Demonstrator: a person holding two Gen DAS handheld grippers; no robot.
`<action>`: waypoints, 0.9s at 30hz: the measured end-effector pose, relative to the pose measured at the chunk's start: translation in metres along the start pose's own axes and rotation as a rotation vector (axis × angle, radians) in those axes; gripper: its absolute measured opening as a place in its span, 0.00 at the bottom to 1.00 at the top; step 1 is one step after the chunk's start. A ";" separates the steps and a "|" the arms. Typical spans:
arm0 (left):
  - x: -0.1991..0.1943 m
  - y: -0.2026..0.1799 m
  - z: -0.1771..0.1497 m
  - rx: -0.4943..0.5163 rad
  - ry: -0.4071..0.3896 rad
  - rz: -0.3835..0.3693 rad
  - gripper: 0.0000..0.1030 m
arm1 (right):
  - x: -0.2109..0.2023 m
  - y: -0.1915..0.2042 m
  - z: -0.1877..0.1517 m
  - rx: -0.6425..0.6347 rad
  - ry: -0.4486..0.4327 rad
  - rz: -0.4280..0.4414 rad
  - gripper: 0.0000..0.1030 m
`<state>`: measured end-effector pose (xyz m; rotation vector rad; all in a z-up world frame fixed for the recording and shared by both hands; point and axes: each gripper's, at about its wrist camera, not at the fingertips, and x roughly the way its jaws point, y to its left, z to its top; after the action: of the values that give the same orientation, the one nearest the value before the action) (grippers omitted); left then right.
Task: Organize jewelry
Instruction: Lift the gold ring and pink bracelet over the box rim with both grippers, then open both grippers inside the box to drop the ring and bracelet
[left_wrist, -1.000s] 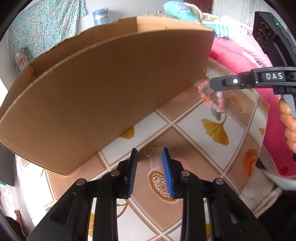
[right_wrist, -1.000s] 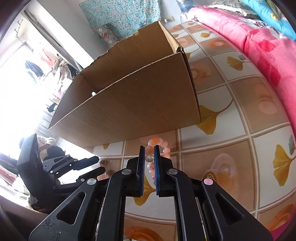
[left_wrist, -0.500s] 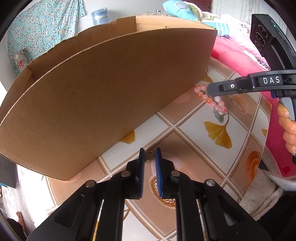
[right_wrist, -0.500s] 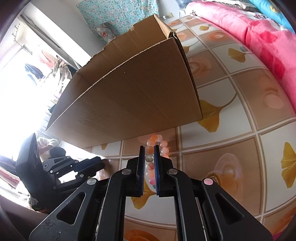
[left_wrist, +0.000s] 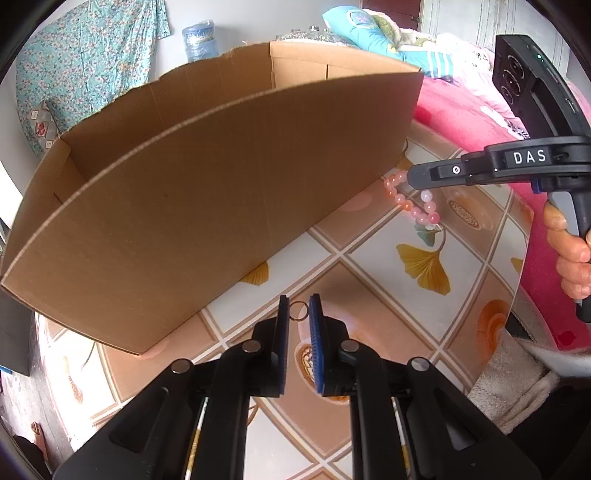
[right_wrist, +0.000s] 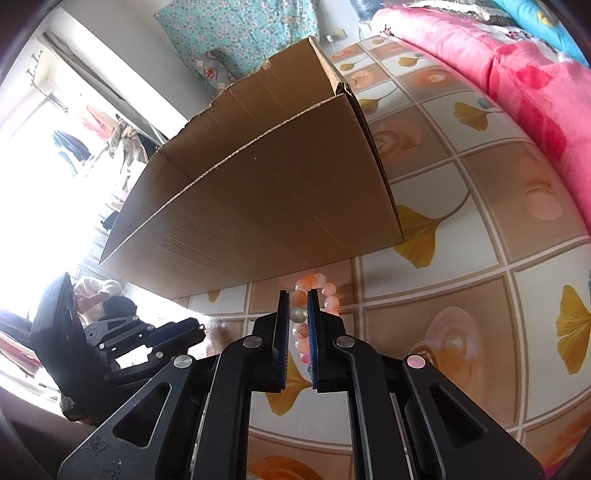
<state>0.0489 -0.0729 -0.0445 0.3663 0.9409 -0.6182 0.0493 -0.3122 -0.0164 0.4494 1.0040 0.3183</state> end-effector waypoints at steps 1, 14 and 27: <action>-0.004 0.000 0.001 -0.001 -0.008 -0.002 0.10 | -0.003 -0.001 0.000 0.004 -0.007 0.008 0.07; -0.082 0.009 0.034 -0.024 -0.187 -0.080 0.10 | -0.079 0.004 0.026 0.017 -0.174 0.171 0.07; -0.067 0.077 0.099 -0.154 -0.101 -0.098 0.10 | -0.058 0.042 0.108 -0.177 -0.135 0.136 0.07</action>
<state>0.1315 -0.0459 0.0680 0.1506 0.9072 -0.6429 0.1114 -0.3256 0.0969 0.3743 0.8080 0.4888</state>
